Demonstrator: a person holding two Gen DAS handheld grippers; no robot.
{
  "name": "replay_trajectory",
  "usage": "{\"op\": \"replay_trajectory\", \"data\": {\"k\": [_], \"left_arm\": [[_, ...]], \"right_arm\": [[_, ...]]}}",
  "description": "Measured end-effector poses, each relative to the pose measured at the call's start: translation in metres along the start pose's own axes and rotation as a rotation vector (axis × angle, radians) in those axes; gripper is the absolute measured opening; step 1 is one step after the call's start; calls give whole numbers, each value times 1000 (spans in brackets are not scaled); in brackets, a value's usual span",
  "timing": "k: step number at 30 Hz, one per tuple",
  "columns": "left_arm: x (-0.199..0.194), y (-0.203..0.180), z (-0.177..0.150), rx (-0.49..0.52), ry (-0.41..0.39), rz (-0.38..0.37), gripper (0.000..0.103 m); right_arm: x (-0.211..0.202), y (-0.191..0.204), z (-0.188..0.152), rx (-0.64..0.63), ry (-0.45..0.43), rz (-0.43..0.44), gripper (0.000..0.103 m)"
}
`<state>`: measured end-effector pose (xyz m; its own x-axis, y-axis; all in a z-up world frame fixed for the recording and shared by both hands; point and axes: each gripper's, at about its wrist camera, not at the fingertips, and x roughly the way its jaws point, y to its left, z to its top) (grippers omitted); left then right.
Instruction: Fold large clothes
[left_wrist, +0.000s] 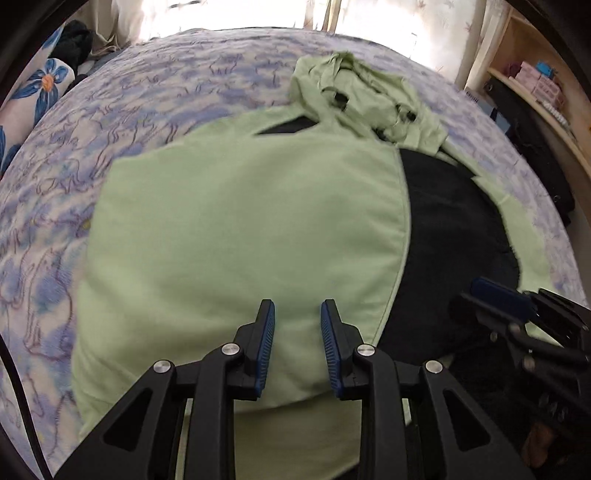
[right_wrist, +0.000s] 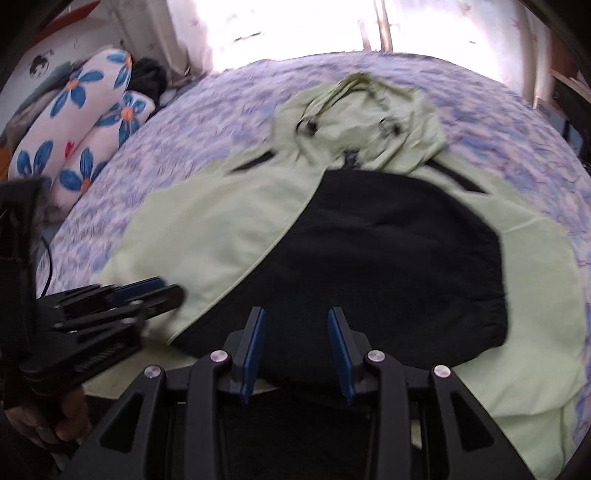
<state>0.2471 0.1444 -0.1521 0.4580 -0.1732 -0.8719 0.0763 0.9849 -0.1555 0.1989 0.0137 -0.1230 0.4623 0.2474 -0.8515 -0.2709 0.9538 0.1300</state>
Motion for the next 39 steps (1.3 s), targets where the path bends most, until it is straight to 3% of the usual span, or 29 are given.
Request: {"op": "replay_trajectory", "data": {"k": [4, 9, 12, 15, 19, 25, 27, 32, 34, 35, 36, 39], "left_arm": [[1, 21, 1, -65, -4, -6, 27], [-2, 46, -1, -126, 14, -33, 24], [-4, 44, -1, -100, 28, 7, 24], [-11, 35, 9, -68, 49, 55, 24], [-18, 21, 39, -20, 1, 98, 25], [19, 26, 85, -131, 19, 87, 25], [38, 36, 94, -167, 36, 114, 25], [52, 69, 102, -224, 7, 120, 23], [50, 79, 103, -224, -13, 179, 23], [51, 85, 103, -207, -23, 246, 23], [52, 90, 102, -199, -27, 263, 24], [51, 106, 100, -216, -35, 219, 24]], "right_arm": [[7, -16, -12, -18, 10, -101, 35], [-7, -73, -20, 52, -1, -198, 33], [-16, -92, -19, 101, 14, -135, 32], [-22, -90, -8, 104, 21, -130, 33], [-22, -78, 22, 93, -40, -78, 34], [18, -62, 78, 166, -59, 26, 34], [35, -65, 91, 179, -55, 7, 34], [51, -109, 96, 208, -42, -150, 32], [46, -135, 90, 223, -49, -185, 32], [43, -148, 85, 231, -56, -182, 30], [41, -157, 81, 238, -59, -147, 18], [34, -166, 71, 235, -55, -100, 11]]}}
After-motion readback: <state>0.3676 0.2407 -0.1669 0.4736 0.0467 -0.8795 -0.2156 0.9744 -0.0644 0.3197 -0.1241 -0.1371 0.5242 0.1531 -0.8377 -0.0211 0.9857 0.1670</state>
